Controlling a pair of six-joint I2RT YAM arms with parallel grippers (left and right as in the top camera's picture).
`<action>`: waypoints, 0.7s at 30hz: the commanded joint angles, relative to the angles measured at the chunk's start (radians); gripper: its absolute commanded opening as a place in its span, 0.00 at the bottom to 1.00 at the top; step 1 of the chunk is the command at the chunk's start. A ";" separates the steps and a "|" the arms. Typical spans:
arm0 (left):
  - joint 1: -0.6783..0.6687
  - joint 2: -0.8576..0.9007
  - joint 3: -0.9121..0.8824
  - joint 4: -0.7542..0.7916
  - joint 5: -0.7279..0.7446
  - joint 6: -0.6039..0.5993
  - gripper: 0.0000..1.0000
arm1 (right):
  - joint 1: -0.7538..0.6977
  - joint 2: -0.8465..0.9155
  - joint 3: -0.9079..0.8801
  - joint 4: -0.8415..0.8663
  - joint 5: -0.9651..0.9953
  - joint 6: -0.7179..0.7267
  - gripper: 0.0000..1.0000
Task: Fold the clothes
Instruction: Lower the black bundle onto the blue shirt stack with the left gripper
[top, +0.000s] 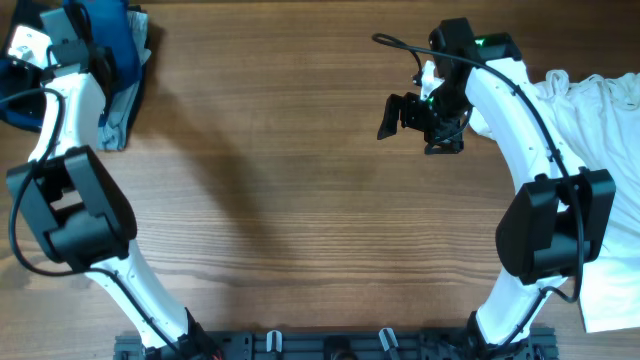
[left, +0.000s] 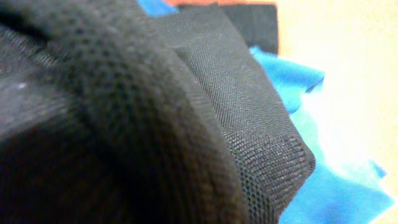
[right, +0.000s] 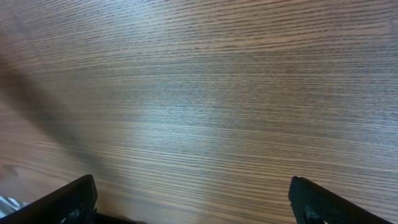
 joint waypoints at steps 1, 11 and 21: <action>0.005 0.053 0.018 0.006 0.010 -0.016 0.04 | 0.008 0.000 0.008 -0.002 -0.027 0.026 1.00; 0.005 0.079 0.018 0.077 0.023 -0.016 0.48 | 0.008 0.000 0.008 0.000 -0.032 0.028 1.00; 0.005 0.084 0.018 0.248 0.094 -0.016 1.00 | 0.008 0.000 0.008 -0.010 -0.054 0.029 1.00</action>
